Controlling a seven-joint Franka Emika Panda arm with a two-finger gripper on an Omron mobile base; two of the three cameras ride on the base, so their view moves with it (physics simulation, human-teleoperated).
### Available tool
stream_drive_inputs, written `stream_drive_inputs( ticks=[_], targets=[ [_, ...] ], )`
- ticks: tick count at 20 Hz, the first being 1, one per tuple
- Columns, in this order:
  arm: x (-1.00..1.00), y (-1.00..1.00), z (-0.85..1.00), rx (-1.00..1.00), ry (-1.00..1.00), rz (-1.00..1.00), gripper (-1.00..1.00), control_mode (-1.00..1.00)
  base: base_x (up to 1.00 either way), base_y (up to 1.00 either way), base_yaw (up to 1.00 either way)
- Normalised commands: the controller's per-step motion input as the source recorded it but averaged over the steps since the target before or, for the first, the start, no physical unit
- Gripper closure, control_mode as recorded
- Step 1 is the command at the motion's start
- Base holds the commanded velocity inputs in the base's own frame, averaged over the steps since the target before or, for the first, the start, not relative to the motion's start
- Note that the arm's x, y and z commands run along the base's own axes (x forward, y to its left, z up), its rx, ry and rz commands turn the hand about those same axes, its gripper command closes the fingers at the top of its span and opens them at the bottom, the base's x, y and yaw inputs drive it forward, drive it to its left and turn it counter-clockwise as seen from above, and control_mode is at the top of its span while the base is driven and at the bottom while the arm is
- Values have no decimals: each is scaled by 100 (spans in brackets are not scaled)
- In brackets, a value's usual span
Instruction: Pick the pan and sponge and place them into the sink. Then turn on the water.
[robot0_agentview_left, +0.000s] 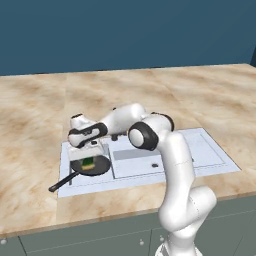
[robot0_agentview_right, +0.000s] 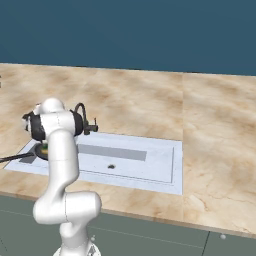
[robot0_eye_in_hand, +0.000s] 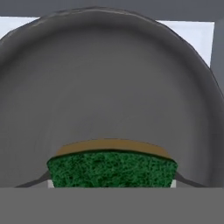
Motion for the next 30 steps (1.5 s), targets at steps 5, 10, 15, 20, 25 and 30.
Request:
stream_drive_inputs(
  ticks=[5,10,15,20,25,30],
  targets=[
    [-34,0,59,0,-11,0,-100,-100,0,0,0],
    [-29,0,61,-2,-3,0,-100,-100,0,0,0],
    [-8,-1,32,-2,0,0,-100,-100,0,0,0],
    [-37,-11,53,0,-4,-2,-100,-100,0,0,0],
    [-54,-21,48,3,-8,-4,-100,-100,0,0,0],
    [-53,-46,30,13,-6,-3,-100,-100,0,0,0]
  ],
)
